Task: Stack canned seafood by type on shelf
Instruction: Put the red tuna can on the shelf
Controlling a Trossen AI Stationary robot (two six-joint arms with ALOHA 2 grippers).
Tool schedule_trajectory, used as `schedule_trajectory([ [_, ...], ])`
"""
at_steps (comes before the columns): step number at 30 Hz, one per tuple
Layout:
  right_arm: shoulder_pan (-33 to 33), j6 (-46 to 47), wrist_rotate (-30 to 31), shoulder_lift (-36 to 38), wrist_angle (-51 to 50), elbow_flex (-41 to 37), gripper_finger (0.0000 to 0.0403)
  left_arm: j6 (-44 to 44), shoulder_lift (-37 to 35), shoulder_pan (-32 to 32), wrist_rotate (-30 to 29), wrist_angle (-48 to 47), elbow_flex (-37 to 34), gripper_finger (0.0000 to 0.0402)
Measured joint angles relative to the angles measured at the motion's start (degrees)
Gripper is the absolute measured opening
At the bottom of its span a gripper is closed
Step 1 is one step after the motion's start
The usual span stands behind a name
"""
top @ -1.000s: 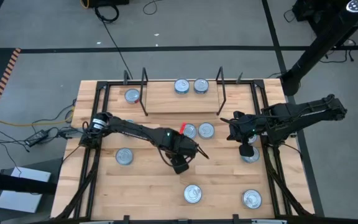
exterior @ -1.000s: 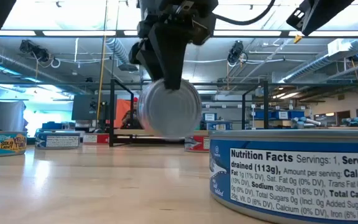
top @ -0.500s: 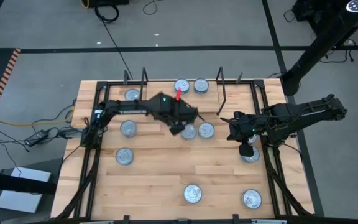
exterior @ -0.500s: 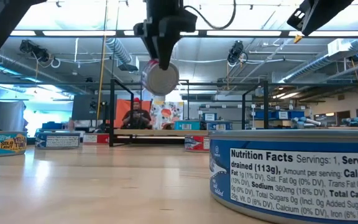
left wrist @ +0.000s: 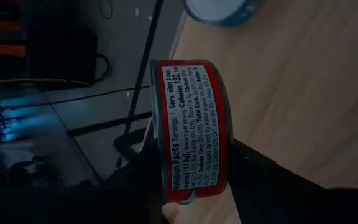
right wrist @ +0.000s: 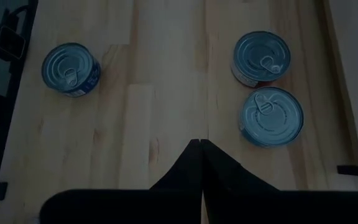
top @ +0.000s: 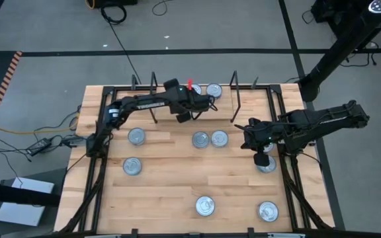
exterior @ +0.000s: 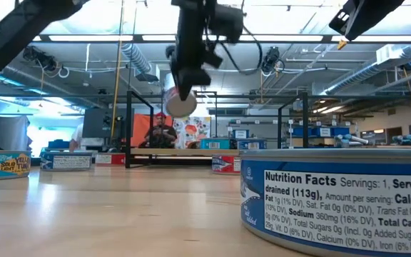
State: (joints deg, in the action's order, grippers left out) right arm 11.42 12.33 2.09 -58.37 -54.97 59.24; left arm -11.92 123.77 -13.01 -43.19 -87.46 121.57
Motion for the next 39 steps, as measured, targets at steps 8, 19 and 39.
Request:
schedule_trajectory([
  [8,0.0,2.91,1.32,0.0,0.1,0.0,0.0006,5.87,4.78,-4.29,-0.14,2.43,0.01,0.0146],
  [19,0.02,4.64,1.43,0.0,0.47,0.0,0.0006,7.71,6.8,-7.27,3.68,4.74,0.01,0.0146],
  [39,0.04,4.64,1.4,0.0,0.44,0.0,0.0006,10.14,8.72,-8.51,7.08,6.06,0.07,0.0156],
])
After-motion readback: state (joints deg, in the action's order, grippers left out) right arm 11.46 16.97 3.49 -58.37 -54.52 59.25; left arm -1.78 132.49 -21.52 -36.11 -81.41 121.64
